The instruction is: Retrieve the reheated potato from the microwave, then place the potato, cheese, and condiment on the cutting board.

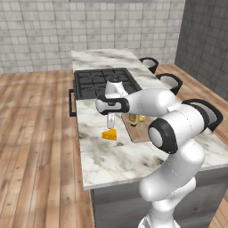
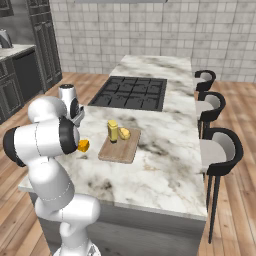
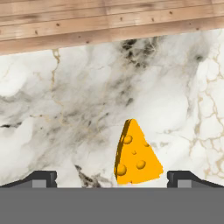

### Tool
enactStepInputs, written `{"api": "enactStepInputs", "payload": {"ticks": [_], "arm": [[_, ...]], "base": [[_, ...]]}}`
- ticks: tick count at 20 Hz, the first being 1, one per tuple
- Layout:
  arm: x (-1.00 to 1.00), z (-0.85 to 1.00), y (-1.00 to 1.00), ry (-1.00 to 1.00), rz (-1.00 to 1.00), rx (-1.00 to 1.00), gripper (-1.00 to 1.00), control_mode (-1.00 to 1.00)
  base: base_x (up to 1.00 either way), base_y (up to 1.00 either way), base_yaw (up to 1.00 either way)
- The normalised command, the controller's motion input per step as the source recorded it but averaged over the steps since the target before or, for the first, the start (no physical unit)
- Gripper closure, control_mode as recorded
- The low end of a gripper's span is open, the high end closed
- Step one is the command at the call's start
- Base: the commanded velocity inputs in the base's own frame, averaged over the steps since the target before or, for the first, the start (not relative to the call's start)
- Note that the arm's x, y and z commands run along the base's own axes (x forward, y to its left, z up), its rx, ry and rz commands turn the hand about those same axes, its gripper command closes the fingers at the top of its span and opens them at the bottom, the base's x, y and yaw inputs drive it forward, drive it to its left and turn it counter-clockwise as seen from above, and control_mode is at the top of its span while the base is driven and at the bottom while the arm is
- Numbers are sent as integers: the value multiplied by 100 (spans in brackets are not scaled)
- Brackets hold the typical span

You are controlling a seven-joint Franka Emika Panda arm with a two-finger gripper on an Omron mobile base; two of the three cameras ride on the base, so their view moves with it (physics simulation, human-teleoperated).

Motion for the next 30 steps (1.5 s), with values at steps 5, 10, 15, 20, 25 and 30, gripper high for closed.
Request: {"api": "enactStepInputs", "payload": {"ticks": [5, 10, 15, 20, 25, 30], "arm": [[14, -29, -1, 0, 7, -3, -100, -100], [16, -23, 0, -1, 7, 0, -100, -100], [26, -21, 1, -2, 6, 0, -100, -100], [21, -20, 1, -2, 2, -1, -100, -100], [-6, -12, 11, 0, 0, 0, -100, -100], [0, -30, 12, 0, 0, 0, -100, -100]], "base": [[0, 0, 0], [0, 0, 0], [0, 0, 0], [0, 0, 0], [0, 0, 0], [0, 0, 0]]}}
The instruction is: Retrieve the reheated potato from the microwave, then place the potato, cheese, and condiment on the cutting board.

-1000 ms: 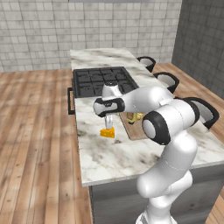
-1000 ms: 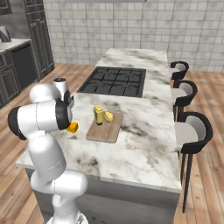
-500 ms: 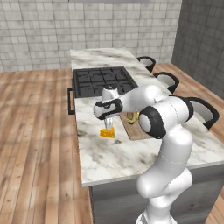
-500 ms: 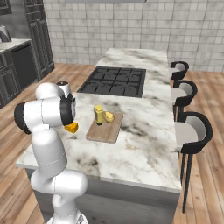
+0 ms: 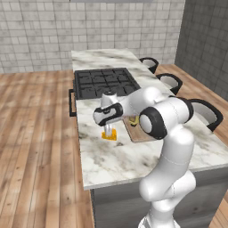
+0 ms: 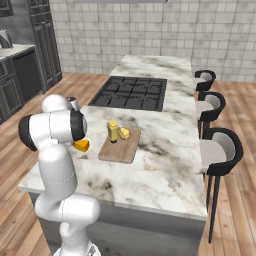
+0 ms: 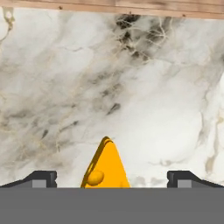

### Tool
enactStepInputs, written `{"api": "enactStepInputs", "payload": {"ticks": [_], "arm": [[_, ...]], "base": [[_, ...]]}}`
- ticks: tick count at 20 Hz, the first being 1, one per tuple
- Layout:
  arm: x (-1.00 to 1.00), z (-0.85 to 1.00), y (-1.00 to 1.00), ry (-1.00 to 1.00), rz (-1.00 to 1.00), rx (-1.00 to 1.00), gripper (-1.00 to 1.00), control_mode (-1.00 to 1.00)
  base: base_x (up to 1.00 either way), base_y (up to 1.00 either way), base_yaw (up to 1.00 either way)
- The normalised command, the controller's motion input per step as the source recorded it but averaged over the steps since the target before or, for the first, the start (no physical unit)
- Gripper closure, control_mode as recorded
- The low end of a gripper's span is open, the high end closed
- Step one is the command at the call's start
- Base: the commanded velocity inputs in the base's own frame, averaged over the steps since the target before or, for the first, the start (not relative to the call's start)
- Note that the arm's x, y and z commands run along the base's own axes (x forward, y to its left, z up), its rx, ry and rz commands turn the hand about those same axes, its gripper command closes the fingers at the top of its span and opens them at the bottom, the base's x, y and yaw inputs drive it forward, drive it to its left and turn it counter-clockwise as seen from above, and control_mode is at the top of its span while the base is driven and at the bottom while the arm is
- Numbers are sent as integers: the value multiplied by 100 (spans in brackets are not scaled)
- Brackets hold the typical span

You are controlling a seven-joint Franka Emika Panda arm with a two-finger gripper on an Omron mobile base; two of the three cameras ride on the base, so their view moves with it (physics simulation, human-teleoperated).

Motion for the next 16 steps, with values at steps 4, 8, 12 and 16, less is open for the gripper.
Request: {"api": "enactStepInputs", "payload": {"ticks": [4, 8, 12, 16], "arm": [[0, -30, 6, 0, 0, 0, -100, -100], [2, -25, 2, 0, 0, 0, -100, -100], [0, -14, 1, 0, 0, 0, -100, -100], [0, -9, 0, 0, 0, 0, -100, -100]], "base": [[0, 0, 0], [0, 0, 0], [0, 0, 0], [0, 0, 0]]}}
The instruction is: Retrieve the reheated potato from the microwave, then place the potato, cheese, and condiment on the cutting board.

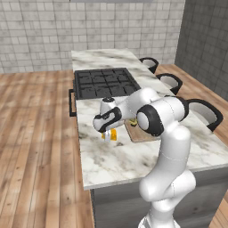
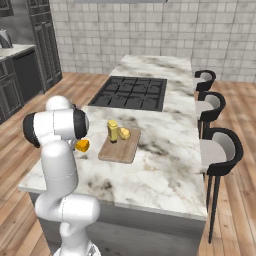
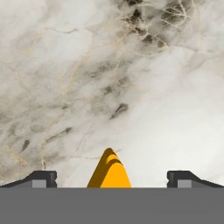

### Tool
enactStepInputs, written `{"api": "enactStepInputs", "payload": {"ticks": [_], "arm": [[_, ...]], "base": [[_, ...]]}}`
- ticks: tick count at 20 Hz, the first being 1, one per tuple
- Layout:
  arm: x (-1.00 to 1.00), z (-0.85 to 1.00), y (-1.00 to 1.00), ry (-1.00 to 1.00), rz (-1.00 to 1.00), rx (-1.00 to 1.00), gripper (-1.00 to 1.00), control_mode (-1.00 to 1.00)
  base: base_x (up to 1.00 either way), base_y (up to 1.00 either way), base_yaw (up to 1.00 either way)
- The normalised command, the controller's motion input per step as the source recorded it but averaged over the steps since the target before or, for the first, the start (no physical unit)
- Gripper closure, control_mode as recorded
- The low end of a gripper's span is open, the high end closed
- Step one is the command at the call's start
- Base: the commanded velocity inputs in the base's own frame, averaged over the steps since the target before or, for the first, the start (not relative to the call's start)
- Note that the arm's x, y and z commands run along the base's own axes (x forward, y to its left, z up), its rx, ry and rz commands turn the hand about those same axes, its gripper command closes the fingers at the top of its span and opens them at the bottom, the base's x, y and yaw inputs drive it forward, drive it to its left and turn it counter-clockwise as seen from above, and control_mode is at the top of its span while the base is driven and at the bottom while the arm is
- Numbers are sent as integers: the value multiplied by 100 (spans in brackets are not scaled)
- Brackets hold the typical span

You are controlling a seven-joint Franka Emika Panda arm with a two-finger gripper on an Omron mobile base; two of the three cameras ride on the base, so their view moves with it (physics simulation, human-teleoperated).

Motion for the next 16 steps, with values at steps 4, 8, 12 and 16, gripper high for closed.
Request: {"api": "enactStepInputs", "payload": {"ticks": [4, 8, 12, 16], "arm": [[0, -1, -2, 1, 0, 0, -100, -100], [3, 0, -4, 3, 1, 0, -100, -100], [2, 0, -8, 7, 0, -1, -100, -100], [2, -7, -13, 9, 2, -1, -100, -100]], "base": [[0, 0, 0], [0, 0, 0], [0, 0, 0], [0, 0, 0]]}}
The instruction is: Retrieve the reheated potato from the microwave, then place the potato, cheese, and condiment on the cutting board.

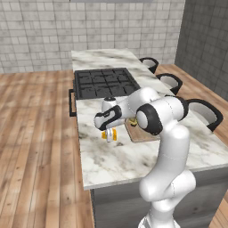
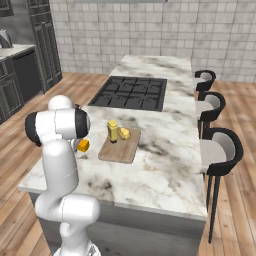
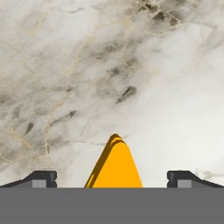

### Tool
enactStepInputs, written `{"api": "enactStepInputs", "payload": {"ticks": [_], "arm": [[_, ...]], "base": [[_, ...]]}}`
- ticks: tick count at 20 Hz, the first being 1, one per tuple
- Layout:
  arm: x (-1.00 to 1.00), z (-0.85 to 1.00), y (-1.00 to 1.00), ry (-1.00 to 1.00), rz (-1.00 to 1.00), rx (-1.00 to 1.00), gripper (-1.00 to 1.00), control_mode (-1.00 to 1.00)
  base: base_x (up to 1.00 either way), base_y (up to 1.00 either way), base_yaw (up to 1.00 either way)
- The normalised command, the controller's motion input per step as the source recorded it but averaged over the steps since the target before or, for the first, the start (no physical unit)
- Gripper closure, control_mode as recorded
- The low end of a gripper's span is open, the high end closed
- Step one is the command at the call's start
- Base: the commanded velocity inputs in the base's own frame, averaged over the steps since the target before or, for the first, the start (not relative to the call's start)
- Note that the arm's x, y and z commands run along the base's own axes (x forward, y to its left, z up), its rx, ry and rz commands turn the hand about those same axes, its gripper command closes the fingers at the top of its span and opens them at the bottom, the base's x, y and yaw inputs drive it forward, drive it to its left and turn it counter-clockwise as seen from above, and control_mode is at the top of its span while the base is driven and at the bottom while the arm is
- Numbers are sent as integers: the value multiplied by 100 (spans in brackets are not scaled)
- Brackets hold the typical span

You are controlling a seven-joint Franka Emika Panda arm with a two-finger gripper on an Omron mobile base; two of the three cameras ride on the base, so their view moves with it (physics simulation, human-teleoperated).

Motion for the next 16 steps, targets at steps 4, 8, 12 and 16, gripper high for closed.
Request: {"api": "enactStepInputs", "payload": {"ticks": [4, 8, 12, 16], "arm": [[5, -12, -6, 8, 3, -2, -100, -100], [9, -11, 0, 1, 5, -1, -100, -100], [17, -11, 1, 0, 3, -2, -100, -100], [4, -24, -3, 0, 2, -3, -100, -100]], "base": [[0, 0, 0], [0, 0, 0], [0, 0, 0], [0, 0, 0]]}}
